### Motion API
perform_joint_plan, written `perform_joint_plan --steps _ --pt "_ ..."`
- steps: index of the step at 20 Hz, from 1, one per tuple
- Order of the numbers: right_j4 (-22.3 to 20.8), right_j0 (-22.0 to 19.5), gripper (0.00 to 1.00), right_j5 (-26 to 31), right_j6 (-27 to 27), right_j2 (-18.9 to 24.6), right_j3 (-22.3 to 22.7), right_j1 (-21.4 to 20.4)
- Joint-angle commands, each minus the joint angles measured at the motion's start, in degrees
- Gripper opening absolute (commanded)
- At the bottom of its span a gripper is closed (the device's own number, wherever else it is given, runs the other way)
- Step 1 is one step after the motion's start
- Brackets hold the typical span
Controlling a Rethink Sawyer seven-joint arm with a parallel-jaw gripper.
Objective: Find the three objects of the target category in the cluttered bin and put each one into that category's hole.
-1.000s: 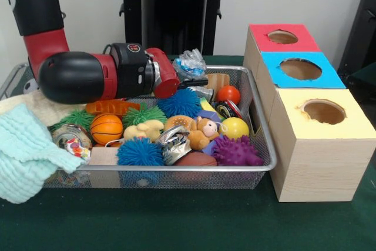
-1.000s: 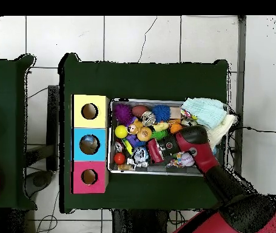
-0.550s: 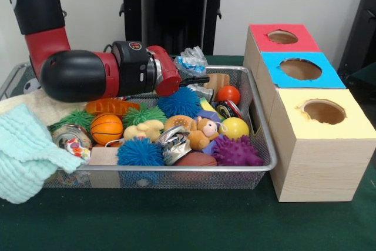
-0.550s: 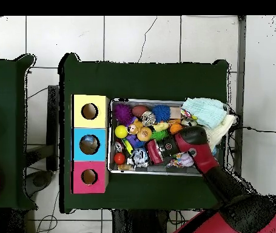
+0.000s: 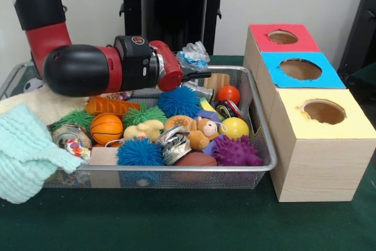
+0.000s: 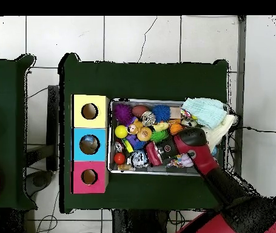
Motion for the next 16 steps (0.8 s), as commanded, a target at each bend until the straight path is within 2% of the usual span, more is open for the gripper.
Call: perform_joint_plan --steps 1,8,9,11,13,16 --pt "-1.6 -1.0 1.0 -7.0 -7.0 3.4 4.4 -2.1" --pt "-1.4 -3.6 1.0 -5.4 -6.6 3.5 9.7 -8.1" --pt "-1.7 -4.0 1.0 -4.4 -6.8 3.0 8.9 -7.4" --pt "-1.9 -5.0 1.0 -2.5 -6.7 2.8 9.3 -8.4" --pt "-2.9 -6.3 1.0 -1.6 -7.2 2.9 10.7 -11.2" --pt "-2.8 -8.2 1.0 1.4 -6.6 3.4 12.3 -13.2"
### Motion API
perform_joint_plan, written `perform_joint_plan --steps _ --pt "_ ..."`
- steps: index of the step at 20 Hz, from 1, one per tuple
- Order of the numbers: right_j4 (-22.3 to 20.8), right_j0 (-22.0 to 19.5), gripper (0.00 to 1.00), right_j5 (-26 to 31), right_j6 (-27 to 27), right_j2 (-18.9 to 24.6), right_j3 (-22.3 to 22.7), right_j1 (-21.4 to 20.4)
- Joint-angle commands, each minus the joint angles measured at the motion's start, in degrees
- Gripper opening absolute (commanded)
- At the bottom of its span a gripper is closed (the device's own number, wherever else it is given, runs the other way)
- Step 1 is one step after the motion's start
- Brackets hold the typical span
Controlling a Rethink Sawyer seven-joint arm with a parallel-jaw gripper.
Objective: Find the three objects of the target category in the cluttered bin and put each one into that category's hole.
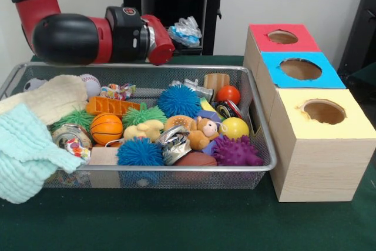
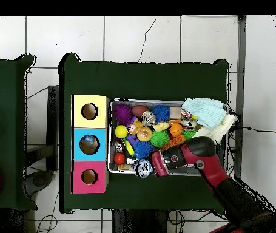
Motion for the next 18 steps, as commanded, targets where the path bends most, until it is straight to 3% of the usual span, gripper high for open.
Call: perform_joint_plan --steps 1,9,12,18 --pt "-2.2 -4.2 1.0 5.0 -6.5 2.9 2.1 -5.6" --pt "-3.5 -7.1 1.0 9.1 -6.4 3.2 1.5 -6.5" --pt "-3.5 -8.0 1.0 8.5 -6.6 3.4 3.4 -7.6" --pt "-1.4 -7.5 1.0 4.8 -6.5 3.5 3.3 -2.3"
